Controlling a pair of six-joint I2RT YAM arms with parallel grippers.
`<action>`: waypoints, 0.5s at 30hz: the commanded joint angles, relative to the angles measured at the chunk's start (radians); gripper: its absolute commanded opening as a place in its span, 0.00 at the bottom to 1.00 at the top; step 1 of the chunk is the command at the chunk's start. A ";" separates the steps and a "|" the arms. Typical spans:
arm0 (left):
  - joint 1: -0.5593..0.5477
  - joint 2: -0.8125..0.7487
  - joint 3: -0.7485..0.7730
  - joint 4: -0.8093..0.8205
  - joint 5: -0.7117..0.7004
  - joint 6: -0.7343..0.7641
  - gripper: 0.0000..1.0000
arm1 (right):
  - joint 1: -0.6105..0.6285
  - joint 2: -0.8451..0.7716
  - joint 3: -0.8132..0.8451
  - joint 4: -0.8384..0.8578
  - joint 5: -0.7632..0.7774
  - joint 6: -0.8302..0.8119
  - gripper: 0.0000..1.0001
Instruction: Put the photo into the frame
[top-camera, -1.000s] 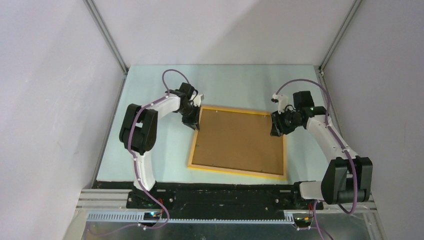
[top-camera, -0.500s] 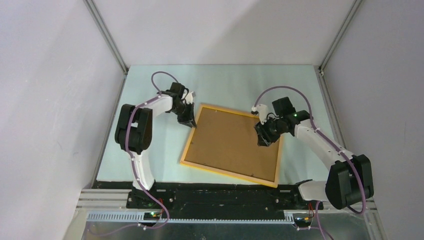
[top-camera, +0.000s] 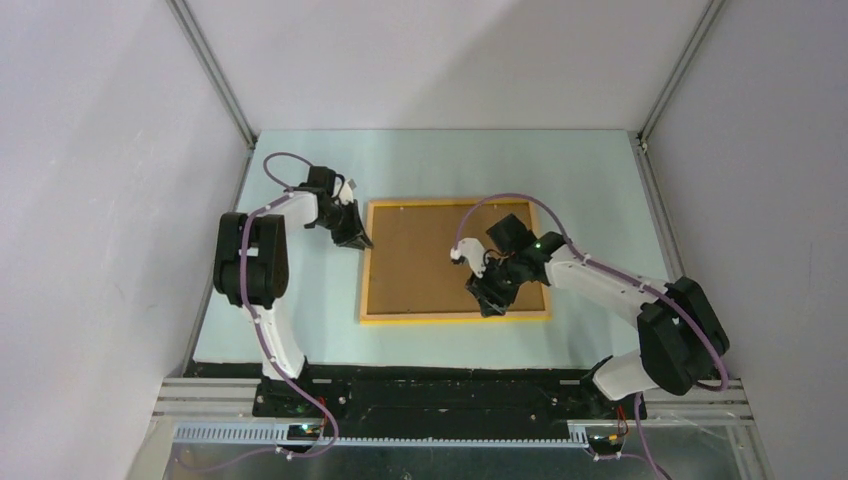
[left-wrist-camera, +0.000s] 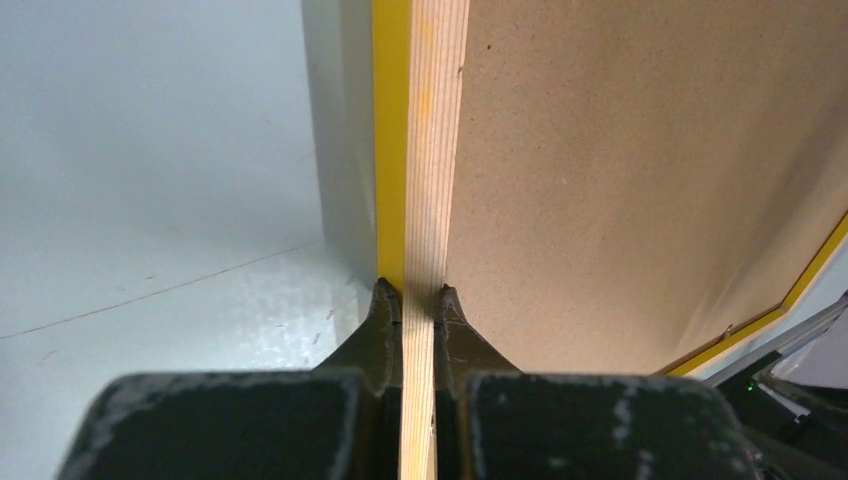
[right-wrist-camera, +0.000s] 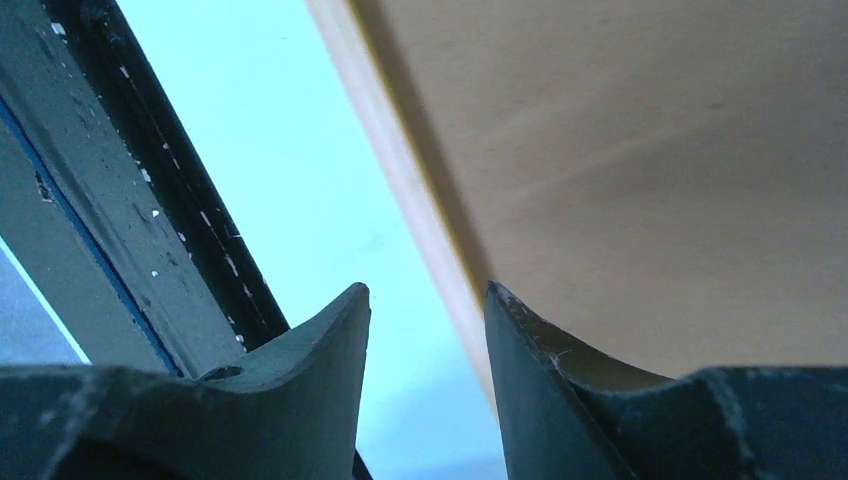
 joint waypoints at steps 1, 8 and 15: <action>0.043 0.014 -0.027 0.035 -0.074 -0.019 0.00 | 0.075 0.028 0.012 0.057 0.045 -0.022 0.51; 0.044 0.015 -0.010 0.035 -0.046 -0.001 0.00 | 0.138 0.068 0.011 0.101 0.167 -0.039 0.52; 0.044 0.025 -0.004 0.035 -0.019 0.010 0.00 | 0.154 0.102 0.012 0.133 0.246 -0.059 0.53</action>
